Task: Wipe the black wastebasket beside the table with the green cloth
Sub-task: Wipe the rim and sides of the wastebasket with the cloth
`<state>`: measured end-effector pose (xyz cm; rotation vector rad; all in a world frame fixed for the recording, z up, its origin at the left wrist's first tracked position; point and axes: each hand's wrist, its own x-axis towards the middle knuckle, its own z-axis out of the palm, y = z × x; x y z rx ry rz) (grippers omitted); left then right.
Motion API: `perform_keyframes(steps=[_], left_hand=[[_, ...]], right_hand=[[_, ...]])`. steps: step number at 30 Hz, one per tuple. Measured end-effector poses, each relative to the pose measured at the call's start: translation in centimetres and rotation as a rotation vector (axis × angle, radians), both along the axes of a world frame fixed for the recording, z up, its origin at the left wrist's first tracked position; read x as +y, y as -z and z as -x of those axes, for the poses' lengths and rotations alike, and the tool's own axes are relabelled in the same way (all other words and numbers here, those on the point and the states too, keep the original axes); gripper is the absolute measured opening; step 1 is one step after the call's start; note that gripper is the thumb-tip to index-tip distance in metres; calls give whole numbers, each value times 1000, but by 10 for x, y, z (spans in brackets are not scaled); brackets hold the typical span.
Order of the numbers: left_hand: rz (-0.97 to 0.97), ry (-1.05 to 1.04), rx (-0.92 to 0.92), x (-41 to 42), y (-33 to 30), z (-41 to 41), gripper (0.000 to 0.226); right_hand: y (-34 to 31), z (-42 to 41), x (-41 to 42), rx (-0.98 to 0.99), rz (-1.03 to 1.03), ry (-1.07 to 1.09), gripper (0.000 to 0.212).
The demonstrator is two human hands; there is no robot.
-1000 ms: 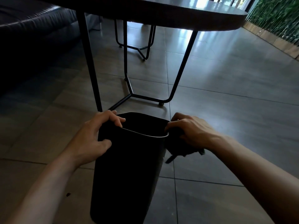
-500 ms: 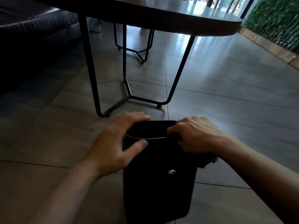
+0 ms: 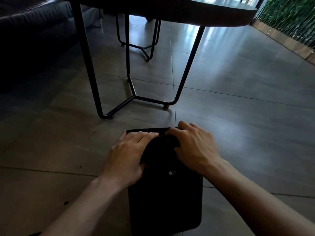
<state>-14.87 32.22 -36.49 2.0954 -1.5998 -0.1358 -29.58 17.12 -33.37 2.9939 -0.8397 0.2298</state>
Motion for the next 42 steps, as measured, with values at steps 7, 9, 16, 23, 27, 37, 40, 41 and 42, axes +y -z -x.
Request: perform_keyframes(steps=[7, 9, 16, 23, 27, 37, 40, 41, 42], left_hand=[[-32, -17, 94, -10, -5, -2, 80], [-31, -18, 124, -12, -4, -2, 77], [-53, -36, 115, -18, -3, -1, 83], [-60, -40, 148, -19, -3, 1, 82], [-72, -41, 159, -21, -3, 0, 84], [-62, -39, 143, -23, 1, -2, 84], [-58, -32, 154, -22, -1, -1, 83], [-56, -29, 155, -22, -1, -1, 83], [-55, -26, 157, -21, -1, -1, 83]], right_hand=[[19, 21, -1, -826, -166, 80, 49], [38, 15, 10, -857, -185, 44, 42], [136, 62, 59, -50, 59, -312, 87], [155, 98, 49, -24, 388, -547, 51], [101, 55, 6, -296, 218, -94, 65], [156, 77, 61, -123, 237, -358, 58], [190, 115, 73, 73, 402, -690, 43], [194, 124, 71, 124, 465, -755, 41], [194, 128, 66, 158, 519, -796, 41]])
